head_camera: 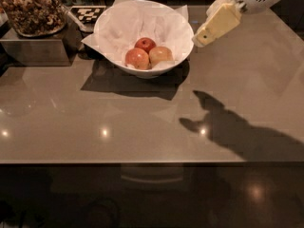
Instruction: Pick apple from white bowl
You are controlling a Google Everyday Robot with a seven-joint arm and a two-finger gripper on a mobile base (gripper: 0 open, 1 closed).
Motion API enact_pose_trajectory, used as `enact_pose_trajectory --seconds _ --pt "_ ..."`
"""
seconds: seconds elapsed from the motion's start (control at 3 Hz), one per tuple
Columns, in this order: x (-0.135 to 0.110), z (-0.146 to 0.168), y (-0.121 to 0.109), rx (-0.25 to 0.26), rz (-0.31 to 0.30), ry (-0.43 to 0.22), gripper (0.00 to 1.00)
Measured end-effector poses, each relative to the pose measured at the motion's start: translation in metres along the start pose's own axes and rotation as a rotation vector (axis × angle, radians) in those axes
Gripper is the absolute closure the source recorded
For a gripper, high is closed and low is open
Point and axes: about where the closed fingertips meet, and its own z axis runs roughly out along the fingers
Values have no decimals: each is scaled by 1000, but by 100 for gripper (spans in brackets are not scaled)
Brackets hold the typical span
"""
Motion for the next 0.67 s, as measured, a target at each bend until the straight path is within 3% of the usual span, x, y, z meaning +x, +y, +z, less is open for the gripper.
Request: enact_pose_trajectory --seconds 0.33,0.67 --pt "-20 17 0 -22 -35 -28 25" --pt "-45 38 -8 -40 -72 -54 24"
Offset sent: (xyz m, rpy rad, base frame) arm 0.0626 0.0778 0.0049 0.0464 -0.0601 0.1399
